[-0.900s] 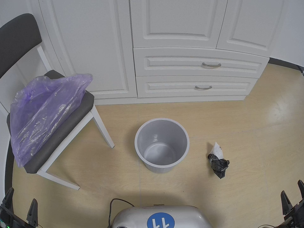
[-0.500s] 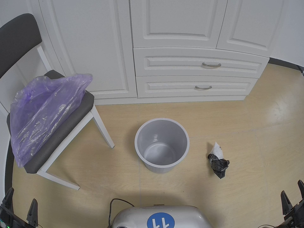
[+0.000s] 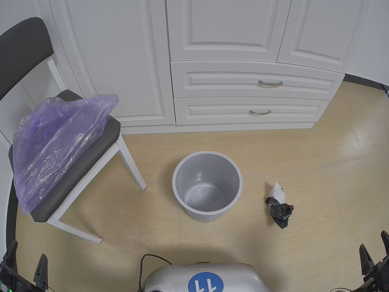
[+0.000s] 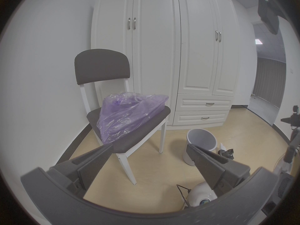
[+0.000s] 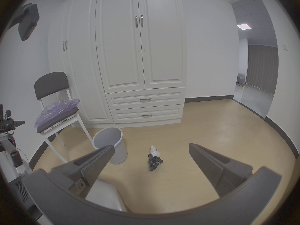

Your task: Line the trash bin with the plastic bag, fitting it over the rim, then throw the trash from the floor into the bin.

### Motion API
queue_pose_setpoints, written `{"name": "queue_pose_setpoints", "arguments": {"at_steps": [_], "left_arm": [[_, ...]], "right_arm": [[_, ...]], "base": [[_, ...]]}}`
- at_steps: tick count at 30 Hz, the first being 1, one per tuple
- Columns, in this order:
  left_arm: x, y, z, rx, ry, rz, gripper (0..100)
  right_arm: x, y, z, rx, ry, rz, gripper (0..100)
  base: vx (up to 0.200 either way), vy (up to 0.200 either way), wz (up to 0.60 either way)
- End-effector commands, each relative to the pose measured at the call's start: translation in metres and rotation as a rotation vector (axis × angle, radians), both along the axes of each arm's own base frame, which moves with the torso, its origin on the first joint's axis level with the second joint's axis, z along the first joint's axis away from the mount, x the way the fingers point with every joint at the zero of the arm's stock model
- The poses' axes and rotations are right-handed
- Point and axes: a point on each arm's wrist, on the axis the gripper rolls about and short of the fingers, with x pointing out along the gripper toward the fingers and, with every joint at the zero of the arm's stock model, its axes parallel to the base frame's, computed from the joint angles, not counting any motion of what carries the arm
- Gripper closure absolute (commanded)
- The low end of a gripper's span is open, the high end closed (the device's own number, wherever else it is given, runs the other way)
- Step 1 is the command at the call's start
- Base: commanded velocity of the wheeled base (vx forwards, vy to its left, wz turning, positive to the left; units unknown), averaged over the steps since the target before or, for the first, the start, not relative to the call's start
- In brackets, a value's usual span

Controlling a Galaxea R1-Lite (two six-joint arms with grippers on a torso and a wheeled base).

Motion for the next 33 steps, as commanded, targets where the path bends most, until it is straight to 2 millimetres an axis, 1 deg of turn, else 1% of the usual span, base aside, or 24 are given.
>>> {"name": "queue_pose_setpoints", "arguments": {"at_steps": [1, 8, 12, 13, 14, 15, 16, 17, 18, 19, 20, 21, 23, 24, 25, 26, 27, 28, 29, 30, 33], "left_arm": [[0.000, 0.000, -0.005, -0.013, 0.000, 0.011, 0], [0.000, 0.000, -0.005, -0.011, -0.004, 0.015, 0], [0.000, 0.000, -0.005, 0.021, -0.001, 0.005, 0], [0.000, 0.000, -0.005, 0.055, -0.004, -0.014, 0], [0.000, 0.000, -0.005, 0.058, -0.004, -0.017, 0], [0.000, -0.001, -0.004, 0.067, -0.009, -0.034, 0], [0.000, -0.001, -0.004, 0.067, -0.009, -0.032, 0], [0.000, -0.001, -0.004, 0.064, -0.011, -0.032, 0], [0.000, -0.001, -0.004, 0.052, -0.007, -0.025, 0], [0.000, 0.000, -0.004, 0.024, -0.007, -0.002, 0], [0.000, 0.000, -0.002, -0.004, -0.025, 0.021, 0], [-0.002, 0.001, 0.009, -0.060, -0.097, 0.033, 0], [-0.012, 0.001, 0.041, -0.160, -0.279, 0.003, 0], [-0.017, 0.001, 0.055, -0.186, -0.331, -0.016, 0], [-0.020, 0.001, 0.063, -0.178, -0.346, -0.022, 0], [-0.020, 0.001, 0.063, -0.178, -0.346, -0.022, 0], [-0.022, 0.001, 0.071, -0.110, -0.301, -0.011, 0], [-0.021, 0.001, 0.072, -0.069, -0.250, 0.000, 0], [-0.021, 0.001, 0.072, -0.069, -0.250, 0.000, 0], [-0.016, 0.001, 0.073, -0.018, -0.140, 0.020, 0], [-0.008, 0.002, 0.084, 0.033, -0.032, 0.069, 0]], "right_arm": [[0.000, 0.000, -0.004, -0.002, -0.002, 0.000, 0], [0.000, 0.000, -0.005, -0.011, -0.002, -0.002, 0], [0.000, 0.000, -0.004, -0.034, -0.006, -0.006, 0], [-0.001, 0.001, 0.002, -0.083, -0.049, 0.015, 0], [-0.001, 0.001, 0.003, -0.088, -0.062, 0.020, 0], [-0.009, 0.003, 0.033, -0.073, -0.280, 0.134, 0], [-0.014, 0.005, 0.046, -0.048, -0.360, 0.200, 0], [-0.016, 0.005, 0.053, -0.027, -0.386, 0.235, 0], [-0.025, 0.007, 0.069, 0.032, -0.433, 0.300, 0], [-0.029, 0.007, 0.074, 0.045, -0.425, 0.291, 0], [-0.028, 0.006, 0.072, 0.049, -0.389, 0.278, 0], [-0.026, 0.006, 0.067, 0.056, -0.318, 0.247, 0], [-0.024, 0.005, 0.058, 0.069, -0.219, 0.207, 0], [-0.023, 0.005, 0.055, 0.075, -0.164, 0.193, 0], [-0.022, 0.005, 0.054, 0.080, -0.115, 0.189, 0], [-0.022, 0.005, 0.054, 0.080, -0.115, 0.189, 0], [-0.015, 0.006, 0.057, 0.085, -0.024, 0.162, 0], [-0.011, 0.006, 0.060, 0.083, 0.007, 0.149, 0], [-0.011, 0.006, 0.060, 0.083, 0.007, 0.149, 0], [0.000, 0.006, 0.068, 0.074, 0.071, 0.123, 0], [0.013, 0.005, 0.077, 0.069, 0.138, 0.104, 0]], "base": [[0.000, 0.000, 0.00], [0.000, 0.000, 0.00], [0.000, 0.000, 0.00], [0.000, 0.000, 0.00], [0.000, 0.000, 0.00], [0.000, 0.000, 0.00], [0.000, 0.000, 0.00], [0.000, 0.000, 0.00], [0.000, 0.000, 0.00], [0.000, 0.000, 0.00], [0.000, 0.000, 0.00], [0.000, 0.000, 0.00], [0.000, 0.000, 0.00], [0.000, 0.000, 0.00], [0.000, 0.000, 0.00], [0.000, 0.000, 0.00], [0.000, 0.000, 0.00], [0.000, 0.000, 0.00], [0.000, 0.000, 0.00], [0.000, 0.000, 0.00], [0.000, 0.000, 0.00]]}}
